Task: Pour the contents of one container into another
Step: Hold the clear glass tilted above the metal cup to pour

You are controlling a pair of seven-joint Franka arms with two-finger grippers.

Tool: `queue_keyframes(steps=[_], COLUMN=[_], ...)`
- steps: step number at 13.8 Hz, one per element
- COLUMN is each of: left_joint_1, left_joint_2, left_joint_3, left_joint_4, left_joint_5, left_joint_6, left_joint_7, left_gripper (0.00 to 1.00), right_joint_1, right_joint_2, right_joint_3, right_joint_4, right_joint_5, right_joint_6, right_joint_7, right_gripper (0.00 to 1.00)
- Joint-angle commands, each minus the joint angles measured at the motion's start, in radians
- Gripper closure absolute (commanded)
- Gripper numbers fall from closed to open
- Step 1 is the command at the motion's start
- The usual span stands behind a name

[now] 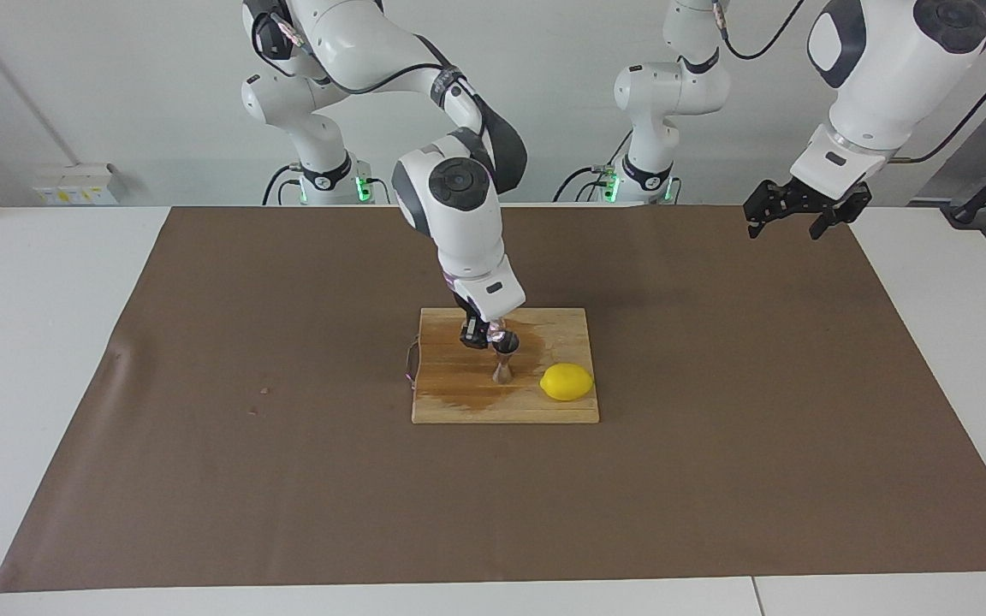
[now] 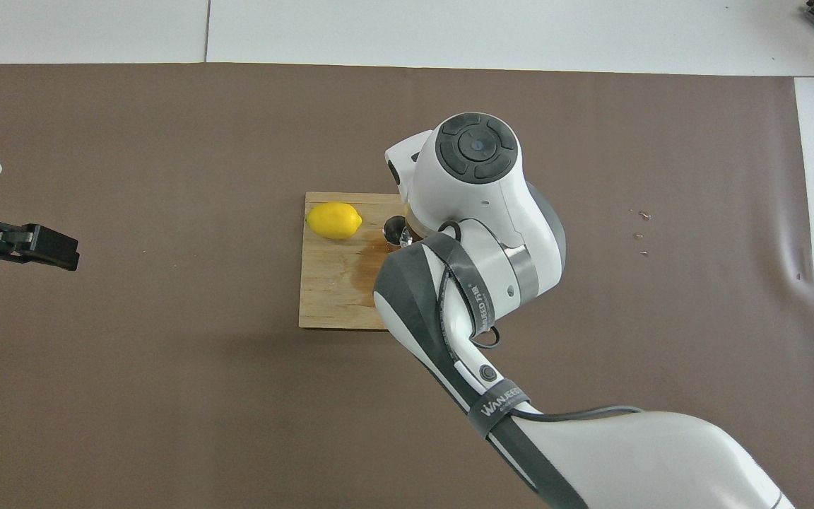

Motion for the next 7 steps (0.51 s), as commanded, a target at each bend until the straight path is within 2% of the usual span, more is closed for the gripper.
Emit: queue_keyframes(steps=[1,7], left_joint_1=[-0.004,-0.004], left_joint_2=[-0.025,-0.025], left_joint_3=[0.007,0.007], left_joint_4=[-0.025,-0.024], left_joint_5=[-0.009,-0.011], left_joint_6=[-0.001,-0.001], left_joint_7=[0.000,0.000], left_gripper=[0.00,0.00], right_joint_1=[0.002,0.023], right_joint_2=[0.009,0.008], right_joint_3=[-0.002,-0.005], right_joint_4=[0.029,0.042], right_joint_5=[-0.028,-0.056], right_joint_6=[-0.032,-0.033], right_joint_7=[0.030,0.079], right_gripper=[1.00,1.00])
